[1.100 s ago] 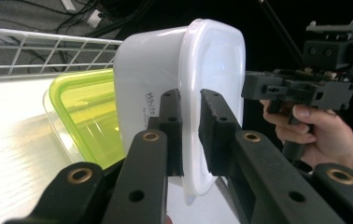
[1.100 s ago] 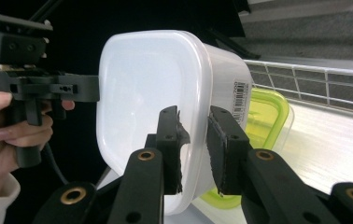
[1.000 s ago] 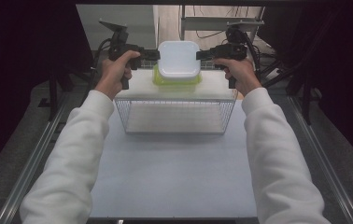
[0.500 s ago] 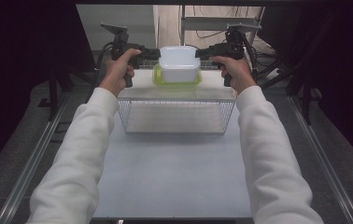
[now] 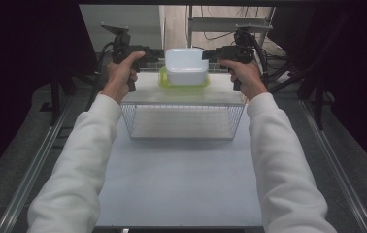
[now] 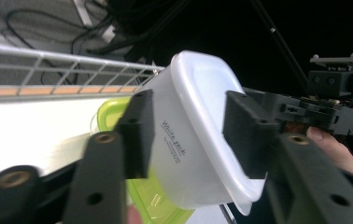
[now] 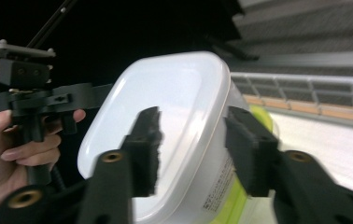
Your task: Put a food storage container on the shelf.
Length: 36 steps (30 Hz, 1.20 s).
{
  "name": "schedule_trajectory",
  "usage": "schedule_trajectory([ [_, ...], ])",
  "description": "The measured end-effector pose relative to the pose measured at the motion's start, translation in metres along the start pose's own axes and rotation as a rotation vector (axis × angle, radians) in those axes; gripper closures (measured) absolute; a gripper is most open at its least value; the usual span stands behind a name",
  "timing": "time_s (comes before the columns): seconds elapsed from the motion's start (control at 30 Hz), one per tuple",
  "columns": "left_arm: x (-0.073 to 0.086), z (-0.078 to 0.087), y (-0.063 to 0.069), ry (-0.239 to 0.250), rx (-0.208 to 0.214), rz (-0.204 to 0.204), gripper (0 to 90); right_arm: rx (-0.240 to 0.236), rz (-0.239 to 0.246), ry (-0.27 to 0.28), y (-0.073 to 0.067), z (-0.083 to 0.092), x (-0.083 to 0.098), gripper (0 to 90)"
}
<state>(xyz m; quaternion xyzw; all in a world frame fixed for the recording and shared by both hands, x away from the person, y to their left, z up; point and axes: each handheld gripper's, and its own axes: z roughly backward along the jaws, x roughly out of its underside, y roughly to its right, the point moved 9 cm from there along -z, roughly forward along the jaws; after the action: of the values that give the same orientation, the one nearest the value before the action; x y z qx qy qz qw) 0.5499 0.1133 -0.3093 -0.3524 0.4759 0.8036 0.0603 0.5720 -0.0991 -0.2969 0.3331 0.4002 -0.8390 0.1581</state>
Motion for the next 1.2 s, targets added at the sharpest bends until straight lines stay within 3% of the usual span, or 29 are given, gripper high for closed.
schedule_trajectory([
  [0.17, 0.0, 0.012, 0.006, 0.03, 0.0, -0.049, 42.7, 0.023, 0.093, 0.047, -0.008, 0.018, -0.004, 43.0],
  [0.33, 0.009, 0.022, 0.012, 0.031, -0.026, -0.124, 38.4, -0.006, 0.177, 0.073, -0.016, 0.037, 0.004, 38.5],
  [0.43, 0.016, 0.029, 0.015, 0.034, -0.01, -0.135, 36.5, 0.002, 0.212, 0.071, -0.013, 0.047, 0.012, 36.6],
  [0.53, 0.026, 0.036, 0.014, 0.03, -0.032, -0.175, 35.4, 0.005, 0.224, 0.081, -0.009, 0.058, 0.022, 35.5],
  [0.6, 0.033, 0.039, 0.015, 0.028, -0.024, -0.185, 35.5, 0.0, 0.233, 0.084, -0.008, 0.065, 0.03, 35.3],
  [0.73, 0.057, 0.048, 0.014, 0.006, -0.045, -0.233, 35.0, -0.006, 0.261, 0.091, -0.005, 0.075, 0.048, 35.0],
  [0.87, 0.077, 0.055, 0.015, 0.014, -0.021, -0.229, 33.9, -0.011, 0.295, 0.1, -0.002, 0.087, 0.069, 34.7],
  [0.93, 0.093, 0.059, 0.013, 0.013, -0.019, -0.237, 33.7, -0.027, 0.294, 0.111, -0.002, 0.092, 0.079, 34.3],
  [1.03, 0.115, 0.065, 0.011, 0.02, -0.012, -0.253, 34.0, -0.015, 0.305, 0.113, 0.005, 0.098, 0.101, 32.2],
  [1.2, 0.157, 0.07, -0.001, -0.008, -0.037, -0.279, 33.3, -0.025, 0.293, 0.135, 0.014, 0.105, 0.137, 31.0],
])
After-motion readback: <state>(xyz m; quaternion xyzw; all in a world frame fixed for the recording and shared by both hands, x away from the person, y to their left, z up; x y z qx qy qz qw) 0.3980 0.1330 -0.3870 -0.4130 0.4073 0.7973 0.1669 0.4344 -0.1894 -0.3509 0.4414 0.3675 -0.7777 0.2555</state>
